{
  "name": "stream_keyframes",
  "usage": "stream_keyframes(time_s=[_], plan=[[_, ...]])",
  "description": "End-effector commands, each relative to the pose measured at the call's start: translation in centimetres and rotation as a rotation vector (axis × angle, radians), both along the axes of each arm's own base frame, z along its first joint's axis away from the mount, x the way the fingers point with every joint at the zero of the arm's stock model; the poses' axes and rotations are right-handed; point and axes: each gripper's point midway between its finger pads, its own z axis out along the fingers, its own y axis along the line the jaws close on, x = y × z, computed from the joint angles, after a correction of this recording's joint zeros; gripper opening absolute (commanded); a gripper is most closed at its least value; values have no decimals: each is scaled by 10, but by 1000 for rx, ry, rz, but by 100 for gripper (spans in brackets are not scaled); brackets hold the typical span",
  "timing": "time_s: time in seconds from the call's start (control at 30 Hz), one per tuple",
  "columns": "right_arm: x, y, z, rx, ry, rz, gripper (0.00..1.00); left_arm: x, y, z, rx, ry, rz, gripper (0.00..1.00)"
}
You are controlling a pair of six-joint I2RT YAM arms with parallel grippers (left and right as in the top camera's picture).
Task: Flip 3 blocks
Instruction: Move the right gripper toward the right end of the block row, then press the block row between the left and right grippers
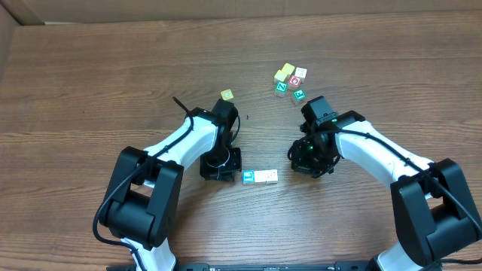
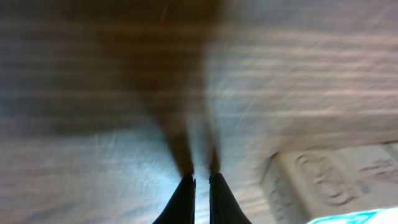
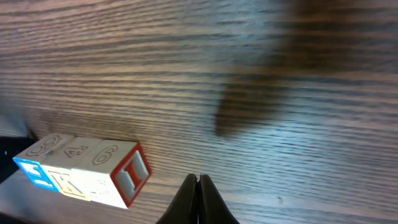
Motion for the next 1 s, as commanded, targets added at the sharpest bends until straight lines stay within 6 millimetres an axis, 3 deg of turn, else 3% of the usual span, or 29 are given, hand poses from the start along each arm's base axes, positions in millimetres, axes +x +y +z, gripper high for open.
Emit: stream_keyframes(time_s=[0.0,0.37,0.63,0.97], plan=[[-1,-3,-3,-59,-10,-42,4,1,3,-4,30,-23,27,4],[-8,17,-2,-54,-1,-73,4,-15,-3,0,-6,61,74,4],[-9,19,-5,-95,-15,-116,4,-17,-17,4,-92,78,54,4],[-14,27,-4,-44,15,-109,4,-13,-16,6,-124,83,83,4]])
